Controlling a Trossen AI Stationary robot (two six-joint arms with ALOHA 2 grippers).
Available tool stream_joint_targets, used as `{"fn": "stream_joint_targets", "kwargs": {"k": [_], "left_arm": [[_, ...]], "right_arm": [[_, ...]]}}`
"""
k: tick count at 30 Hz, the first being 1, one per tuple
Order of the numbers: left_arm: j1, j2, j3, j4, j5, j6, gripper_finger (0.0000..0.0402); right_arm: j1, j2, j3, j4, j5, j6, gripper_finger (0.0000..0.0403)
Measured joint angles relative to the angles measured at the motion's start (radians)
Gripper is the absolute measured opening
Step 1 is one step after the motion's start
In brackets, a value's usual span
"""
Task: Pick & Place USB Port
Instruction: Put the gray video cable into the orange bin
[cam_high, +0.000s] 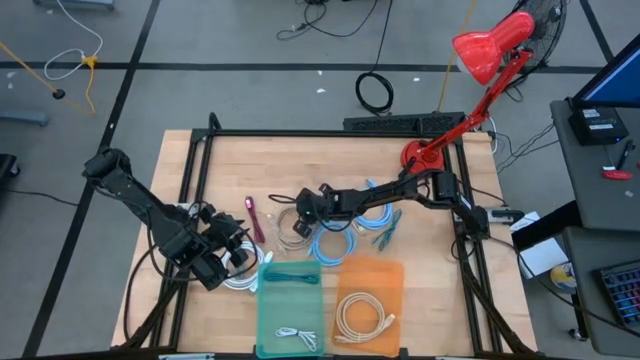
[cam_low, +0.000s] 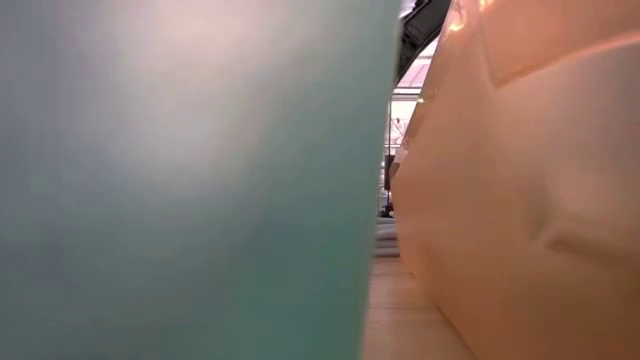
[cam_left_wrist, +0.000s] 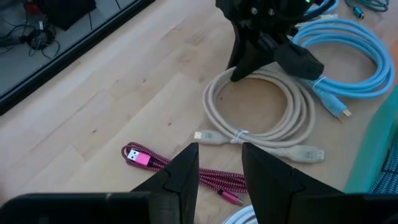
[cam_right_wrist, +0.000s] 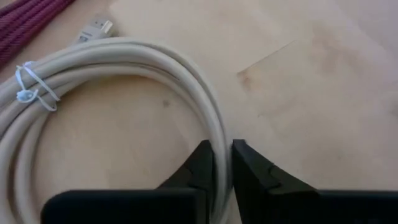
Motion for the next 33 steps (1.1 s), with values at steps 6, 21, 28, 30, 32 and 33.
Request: {"fn": "stream_joint_targets", "kwargs": {"k": [6, 21, 28, 30, 32, 33], "left_arm": [[0.0, 0.0, 0.0, 0.0, -0.002, -0.001, 0.0127], [0.0, 0.001, 0.0, 0.008, -0.004, -0.006, 0.0127], [0.0, 0.001, -0.031, 0.048, -0.008, -0.006, 0.0127], [0.0, 0.001, -0.044, 0.052, -0.019, -0.009, 0.0127], [0.0, 0.001, -0.05, 0.05, -0.046, -0.015, 0.0127], [-0.003, 0.001, -0.051, 0.05, -0.061, -0.017, 0.0127]], "right_arm": [[0.007, 0.002, -0.001, 0.041, 0.132, -0.025, 0.0029], [0.108, -0.119, -0.001, 0.171, 0.523, -0.206, 0.0029], [0.222, -0.225, 0.001, 0.195, 0.669, -0.31, 0.0029], [0.255, -0.251, -0.002, 0.193, 0.702, -0.345, 0.0033], [0.283, -0.268, 0.0, 0.234, 0.702, -0.365, 0.0035], [0.298, -0.276, 0.0, 0.242, 0.71, -0.38, 0.0034]]}}
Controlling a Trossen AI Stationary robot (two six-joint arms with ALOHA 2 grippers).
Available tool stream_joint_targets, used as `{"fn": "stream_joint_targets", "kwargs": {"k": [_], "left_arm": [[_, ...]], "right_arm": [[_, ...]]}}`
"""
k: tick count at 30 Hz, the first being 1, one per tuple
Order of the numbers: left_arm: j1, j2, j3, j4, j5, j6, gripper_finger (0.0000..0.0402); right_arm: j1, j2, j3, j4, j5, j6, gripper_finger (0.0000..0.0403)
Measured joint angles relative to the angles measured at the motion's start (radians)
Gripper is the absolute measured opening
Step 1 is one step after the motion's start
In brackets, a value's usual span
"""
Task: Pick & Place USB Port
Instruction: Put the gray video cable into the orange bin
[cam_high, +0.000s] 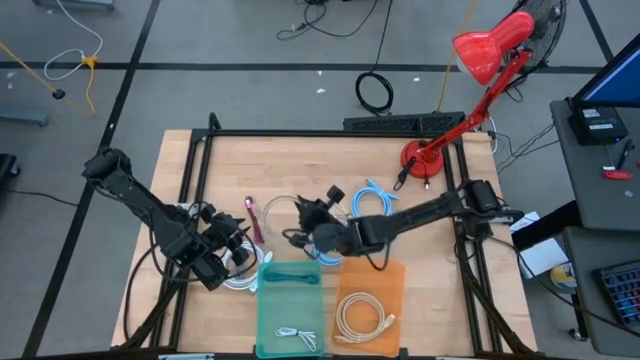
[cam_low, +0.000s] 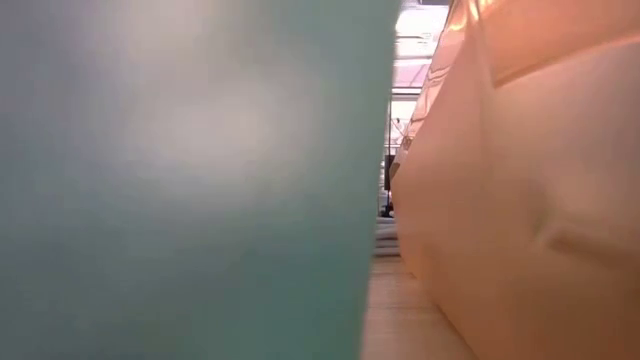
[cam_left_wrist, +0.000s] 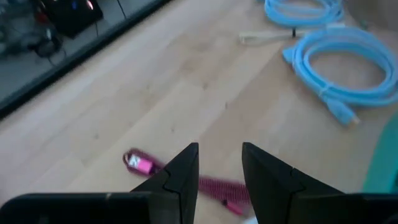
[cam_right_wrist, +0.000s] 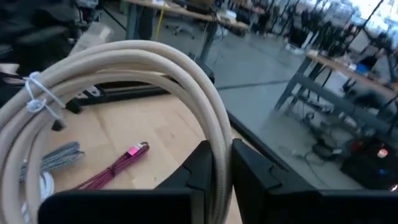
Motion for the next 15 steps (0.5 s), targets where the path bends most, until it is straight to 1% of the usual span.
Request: {"fn": "stream_joint_targets", "kwargs": {"k": [6, 10, 13, 15], "left_arm": [[-0.041, 0.0, 0.0, 0.002, -0.079, -0.001, 0.0127], [-0.101, -0.015, 0.0, 0.01, -0.143, -0.002, 0.0127], [-0.16, -0.041, 0.0, 0.069, -0.213, 0.021, 0.0127], [-0.201, -0.06, 0.0, 0.143, -0.286, 0.073, 0.0127]], "right_arm": [[0.07, -0.012, 0.0, 0.084, 0.059, -0.12, 0.0028], [0.098, -0.012, 0.0, 0.143, 0.139, -0.214, 0.0028], [0.106, -0.013, 0.0, 0.16, 0.23, -0.26, 0.0028], [0.109, -0.013, 0.0, 0.177, 0.273, -0.279, 0.0028]]}}
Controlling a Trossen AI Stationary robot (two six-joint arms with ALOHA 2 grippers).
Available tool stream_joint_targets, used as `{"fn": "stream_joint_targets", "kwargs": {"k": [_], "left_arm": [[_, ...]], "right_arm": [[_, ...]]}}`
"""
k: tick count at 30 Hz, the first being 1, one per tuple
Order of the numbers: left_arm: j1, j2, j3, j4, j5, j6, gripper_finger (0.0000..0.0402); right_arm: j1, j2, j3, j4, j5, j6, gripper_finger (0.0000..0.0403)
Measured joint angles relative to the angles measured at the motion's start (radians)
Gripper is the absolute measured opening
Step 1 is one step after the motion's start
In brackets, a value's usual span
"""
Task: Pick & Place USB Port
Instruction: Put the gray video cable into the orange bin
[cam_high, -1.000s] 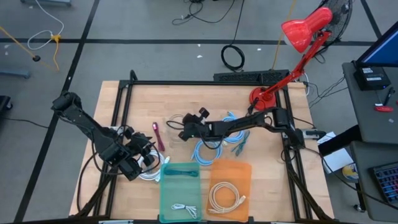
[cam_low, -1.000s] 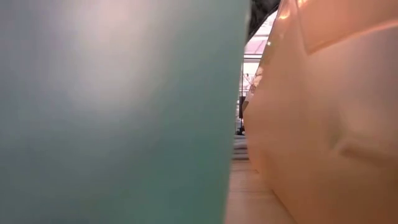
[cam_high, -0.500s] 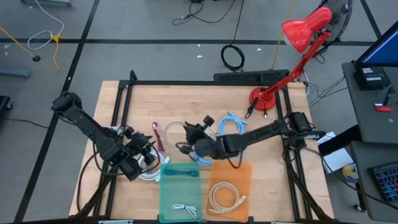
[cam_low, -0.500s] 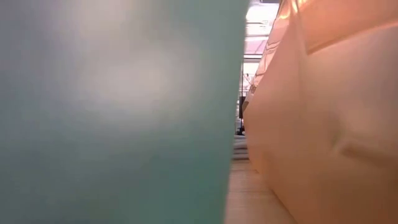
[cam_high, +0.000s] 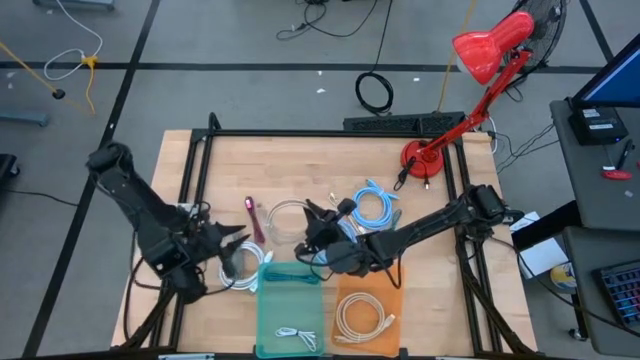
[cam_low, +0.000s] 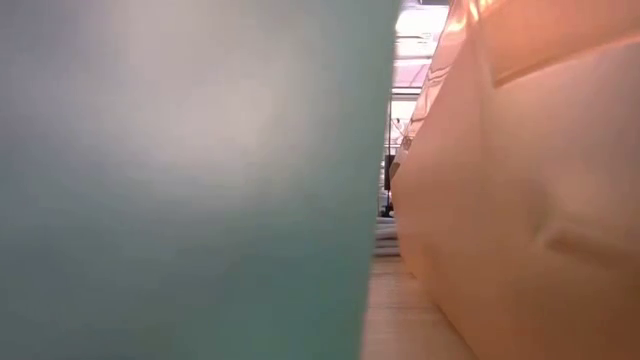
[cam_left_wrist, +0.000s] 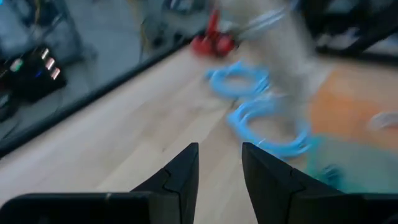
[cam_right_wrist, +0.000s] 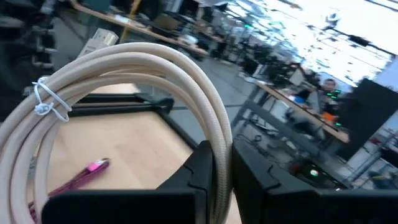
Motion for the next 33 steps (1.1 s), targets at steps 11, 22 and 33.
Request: {"fn": "stream_joint_targets", "kwargs": {"k": [11, 22, 33], "left_arm": [[-0.027, 0.0, 0.001, 0.591, -0.04, 0.635, 0.0127], [0.039, 0.001, 0.001, 0.578, 0.108, 0.639, 0.0127], [0.059, 0.001, 0.001, 0.584, 0.027, 0.597, 0.0127]], "right_arm": [[0.031, -0.002, 0.0, 0.02, 0.129, -0.104, 0.0028], [0.139, -0.05, 0.0, 0.111, 0.207, -0.198, 0.0036], [0.135, -0.05, 0.0, 0.094, 0.207, -0.145, 0.0028]]}}
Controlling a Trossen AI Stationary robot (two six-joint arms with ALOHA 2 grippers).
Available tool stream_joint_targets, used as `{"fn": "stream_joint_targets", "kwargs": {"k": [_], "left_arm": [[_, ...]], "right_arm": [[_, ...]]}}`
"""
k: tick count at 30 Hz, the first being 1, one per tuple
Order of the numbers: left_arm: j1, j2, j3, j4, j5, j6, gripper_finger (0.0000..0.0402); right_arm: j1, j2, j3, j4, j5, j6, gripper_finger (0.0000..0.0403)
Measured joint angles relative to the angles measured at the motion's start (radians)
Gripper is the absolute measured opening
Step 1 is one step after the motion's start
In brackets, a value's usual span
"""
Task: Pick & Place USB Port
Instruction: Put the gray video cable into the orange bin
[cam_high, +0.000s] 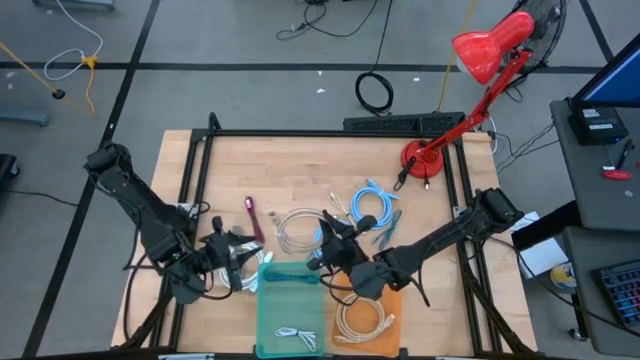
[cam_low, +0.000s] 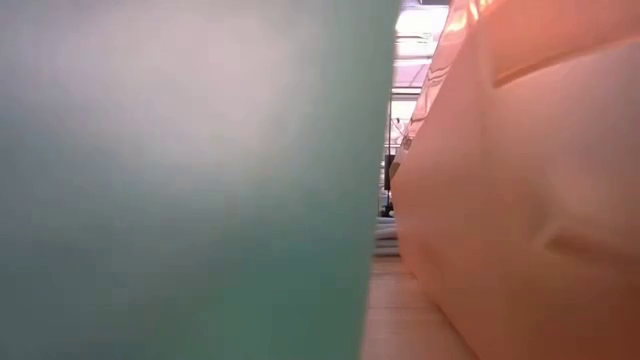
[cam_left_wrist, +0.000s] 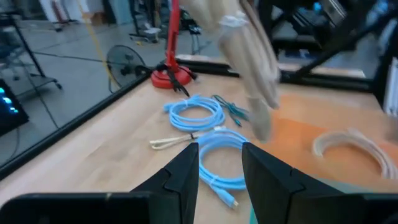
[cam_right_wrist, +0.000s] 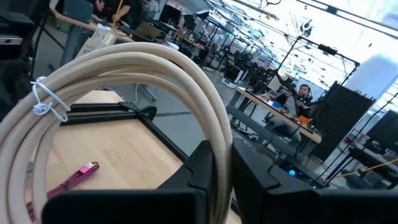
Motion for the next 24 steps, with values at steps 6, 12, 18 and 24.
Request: {"fn": "stream_joint_targets", "kwargs": {"k": [6, 12, 18, 24], "left_arm": [[-0.013, 0.001, 0.0, 0.013, -0.028, 0.008, 0.0127], [-0.072, 0.0, 0.0, 0.11, 0.011, 0.239, 0.0127], [-0.126, -0.038, 0.0, 0.136, -0.031, 0.254, 0.0127], [-0.113, -0.056, 0.0, 0.13, 0.015, 0.156, 0.0127]], "right_arm": [[-0.022, 0.0, -0.005, -0.027, -0.032, 0.054, 0.0028], [-0.046, 0.002, -0.049, -0.03, -0.137, 0.077, 0.0028], [-0.04, 0.002, -0.065, -0.092, -0.237, 0.087, 0.0028], [-0.045, 0.002, -0.063, -0.18, -0.537, 0.194, 0.0028]]}}
